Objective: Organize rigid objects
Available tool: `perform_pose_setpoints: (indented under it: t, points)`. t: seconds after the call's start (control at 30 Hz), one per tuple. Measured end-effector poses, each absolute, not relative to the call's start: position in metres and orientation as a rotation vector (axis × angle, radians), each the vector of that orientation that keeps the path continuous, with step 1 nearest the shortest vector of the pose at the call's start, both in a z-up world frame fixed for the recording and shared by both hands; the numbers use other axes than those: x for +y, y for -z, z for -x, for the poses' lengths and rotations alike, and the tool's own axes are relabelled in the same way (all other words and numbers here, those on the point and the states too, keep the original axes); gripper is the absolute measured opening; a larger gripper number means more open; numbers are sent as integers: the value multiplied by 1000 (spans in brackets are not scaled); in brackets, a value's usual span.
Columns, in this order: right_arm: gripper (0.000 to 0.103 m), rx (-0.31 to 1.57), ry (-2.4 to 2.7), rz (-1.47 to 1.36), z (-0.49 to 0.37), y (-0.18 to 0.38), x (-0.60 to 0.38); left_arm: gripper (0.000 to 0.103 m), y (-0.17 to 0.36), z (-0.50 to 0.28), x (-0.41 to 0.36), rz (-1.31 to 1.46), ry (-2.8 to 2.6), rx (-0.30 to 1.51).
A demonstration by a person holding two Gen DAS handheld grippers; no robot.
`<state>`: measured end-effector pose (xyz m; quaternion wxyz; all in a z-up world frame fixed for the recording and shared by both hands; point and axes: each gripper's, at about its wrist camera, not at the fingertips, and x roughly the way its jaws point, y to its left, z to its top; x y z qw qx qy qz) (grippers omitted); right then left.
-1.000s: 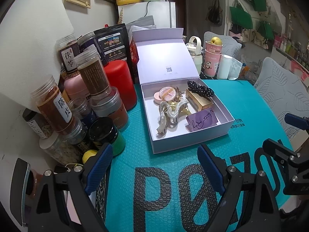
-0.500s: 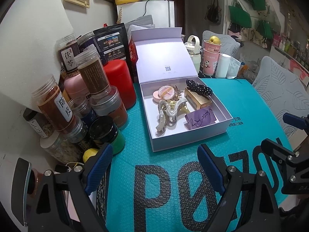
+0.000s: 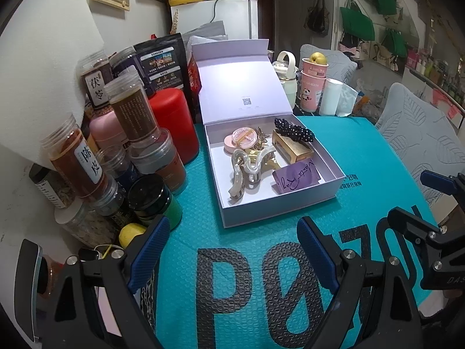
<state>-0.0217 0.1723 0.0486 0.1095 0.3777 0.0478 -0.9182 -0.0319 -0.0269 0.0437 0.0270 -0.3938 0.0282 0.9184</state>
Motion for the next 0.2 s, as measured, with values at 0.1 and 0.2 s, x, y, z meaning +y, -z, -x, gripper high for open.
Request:
perform_pose_setpoints:
  t: [0.1,0.2]
  points:
    - [102,127,2698,-1120,23,-47,174,90,-41,33,-26,1229,-2828,81]
    - [102,122,2697,-1128,24,-45,176,90,-38,34,-25,1234,-2820,63]
